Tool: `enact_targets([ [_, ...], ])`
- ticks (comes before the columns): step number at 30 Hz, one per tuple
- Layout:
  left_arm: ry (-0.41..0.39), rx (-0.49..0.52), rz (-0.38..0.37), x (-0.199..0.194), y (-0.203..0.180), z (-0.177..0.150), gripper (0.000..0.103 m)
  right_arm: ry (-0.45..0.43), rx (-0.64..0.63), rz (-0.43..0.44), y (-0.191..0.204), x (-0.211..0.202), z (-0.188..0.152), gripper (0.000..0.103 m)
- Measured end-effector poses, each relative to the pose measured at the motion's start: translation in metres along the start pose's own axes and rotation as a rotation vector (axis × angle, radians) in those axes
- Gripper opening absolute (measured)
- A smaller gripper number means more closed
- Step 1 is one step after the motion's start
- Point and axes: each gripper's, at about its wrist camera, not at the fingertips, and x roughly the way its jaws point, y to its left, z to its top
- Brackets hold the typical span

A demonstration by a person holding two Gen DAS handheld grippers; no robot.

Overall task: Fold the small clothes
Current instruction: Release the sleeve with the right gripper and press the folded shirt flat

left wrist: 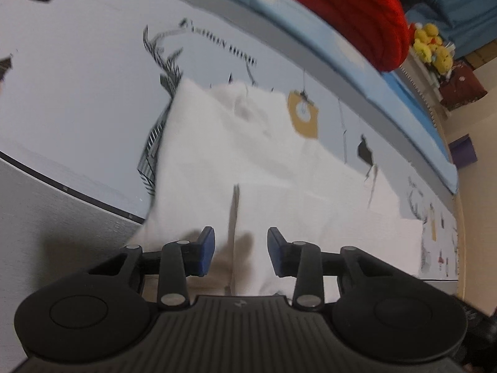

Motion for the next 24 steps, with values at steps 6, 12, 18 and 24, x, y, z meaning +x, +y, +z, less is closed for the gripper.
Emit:
enact_targets([
  [6,0.024,0.103,0.064,0.029,-0.018,-0.008,0.036,-0.074,0.019,-0.036,-0.022,-0.007,0.020,0.019],
  [12,-0.100,0.261,0.124,0.002,-0.039,-0.009,0.004,-0.157,0.146,-0.134,-0.062,-0.019,0.037,0.019],
  [18,-0.251,0.147,0.317,-0.042,-0.003,0.015,0.006,-0.127,0.213,-0.174,-0.077,-0.011,0.036,0.019],
  [24,-0.240,0.129,0.288,-0.044,0.003,0.018,0.015,0.007,0.263,-0.228,-0.092,0.012,0.022,0.017],
])
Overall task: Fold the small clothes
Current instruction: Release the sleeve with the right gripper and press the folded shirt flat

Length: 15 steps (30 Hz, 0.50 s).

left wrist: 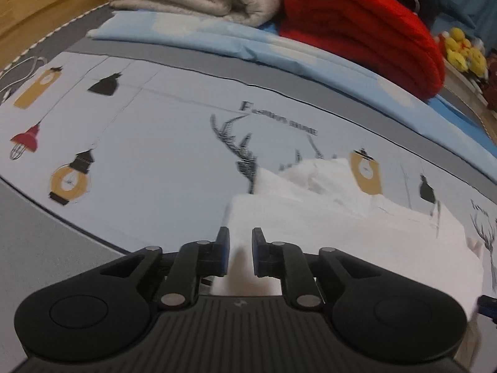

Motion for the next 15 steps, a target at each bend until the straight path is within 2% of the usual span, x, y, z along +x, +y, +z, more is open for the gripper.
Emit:
enact_targets([
  [4,0.066,0.018,-0.091,0.015,-0.012,-0.006,0.015,-0.006,0.025,-0.045,-0.008,0.009,0.000,0.012],
  [6,0.143,0.008,-0.122,0.032,-0.013,-0.011,0.027,-0.021,0.036,-0.077,-0.012,0.010,0.001,0.014],
  [7,0.186,0.004,-0.115,0.040,-0.012,-0.014,0.036,-0.026,0.045,-0.104,-0.015,0.011,0.002,0.017],
  [8,0.229,-0.002,-0.114,0.048,-0.012,-0.018,0.035,-0.027,0.067,-0.110,-0.018,0.011,0.003,0.017],
  [10,0.228,-0.007,-0.117,0.048,-0.012,-0.016,0.036,-0.066,0.099,-0.094,-0.021,0.004,0.007,0.018],
  [13,0.171,0.003,-0.136,0.034,-0.016,-0.006,0.036,-0.165,-0.013,-0.003,-0.007,-0.009,0.018,0.018],
  [15,0.158,0.032,-0.147,0.031,-0.022,-0.006,0.036,-0.189,-0.087,0.066,0.001,-0.010,0.027,0.018],
])
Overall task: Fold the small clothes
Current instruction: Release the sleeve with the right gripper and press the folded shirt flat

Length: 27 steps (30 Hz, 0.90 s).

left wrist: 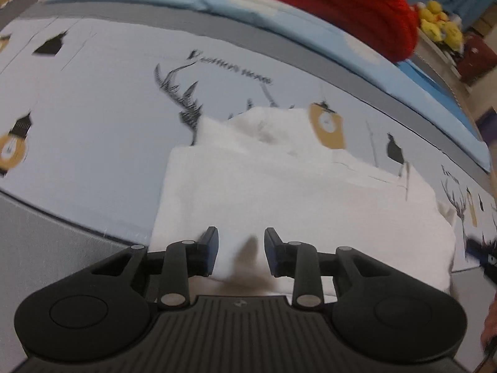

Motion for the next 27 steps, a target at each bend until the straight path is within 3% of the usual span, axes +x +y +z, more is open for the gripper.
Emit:
enact_targets([
  [4,0.019,0.018,0.002,0.008,-0.005,-0.003,0.036,-0.007,-0.141,0.069,0.011,0.017,0.014,0.018],
  [10,0.017,0.027,0.005,0.008,0.000,-0.001,0.036,0.070,-0.284,0.096,0.019,0.051,0.016,0.017],
  [11,0.017,0.031,0.006,0.009,0.000,-0.001,0.036,0.078,-0.311,0.096,0.020,0.054,0.016,0.013],
  [12,0.017,0.034,0.005,0.009,0.000,-0.001,0.036,0.072,-0.333,0.078,0.020,0.056,0.017,0.003],
  [14,0.016,0.042,0.002,0.008,0.000,0.000,0.036,0.024,-0.284,0.017,0.010,0.056,0.027,0.002],
  [17,0.013,0.063,-0.013,0.009,-0.003,0.001,0.036,0.013,-0.103,0.023,-0.019,0.062,0.041,0.002],
  [21,0.015,0.082,-0.037,0.009,-0.002,0.003,0.036,-0.048,-0.151,-0.069,-0.020,0.056,0.043,0.005],
  [24,0.010,0.064,-0.039,0.008,0.008,0.007,0.036,-0.040,-0.135,-0.011,-0.024,0.038,0.047,0.006],
  [26,0.011,0.036,-0.040,0.007,0.020,0.009,0.036,0.011,-0.190,0.071,-0.019,0.027,0.045,0.006],
  [27,0.014,0.019,-0.041,0.007,0.026,0.010,0.037,0.055,-0.243,0.113,-0.015,0.020,0.041,0.012],
])
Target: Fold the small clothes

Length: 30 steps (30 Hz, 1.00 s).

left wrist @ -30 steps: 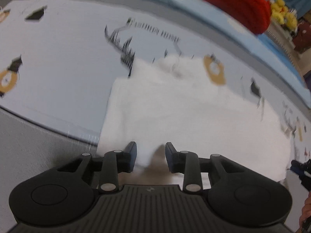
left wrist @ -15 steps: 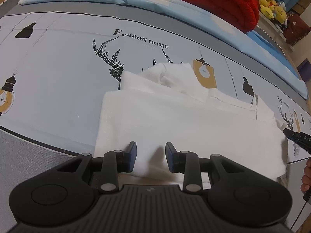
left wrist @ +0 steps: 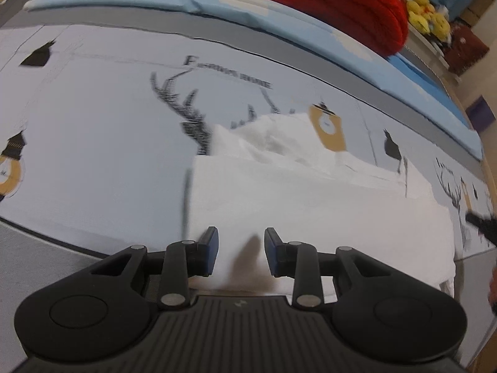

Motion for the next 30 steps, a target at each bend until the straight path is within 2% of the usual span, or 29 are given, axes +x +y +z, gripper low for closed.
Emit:
enact_targets([
  [1,0.003,-0.021,-0.003,0.000,0.007,0.001,0.040,0.049,-0.058,0.039,0.007,-0.005,-0.005,0.021],
  [3,0.008,-0.068,-0.007,0.000,0.021,0.003,0.044,0.109,-0.142,0.067,0.020,-0.012,-0.019,0.026],
  [7,0.028,-0.134,-0.014,0.004,0.040,0.002,0.045,0.222,-0.223,0.076,0.036,-0.010,-0.043,0.026],
  [10,0.057,-0.151,-0.042,0.010,0.042,-0.003,0.045,0.253,-0.346,0.067,0.050,-0.012,-0.056,0.027],
  [15,0.058,-0.136,-0.032,0.012,0.038,-0.006,0.043,0.244,-0.598,0.014,0.073,-0.019,-0.076,0.027],
  [22,0.054,-0.095,-0.015,0.009,0.030,-0.012,0.042,0.240,-0.817,-0.061,0.086,-0.010,-0.100,0.027],
  [28,0.056,-0.095,-0.014,0.009,0.031,-0.014,0.042,0.227,-0.886,-0.090,0.088,-0.012,-0.107,0.027],
  [30,0.057,-0.085,-0.010,0.010,0.029,-0.016,0.039,0.215,-0.916,-0.121,0.091,-0.010,-0.111,0.027],
])
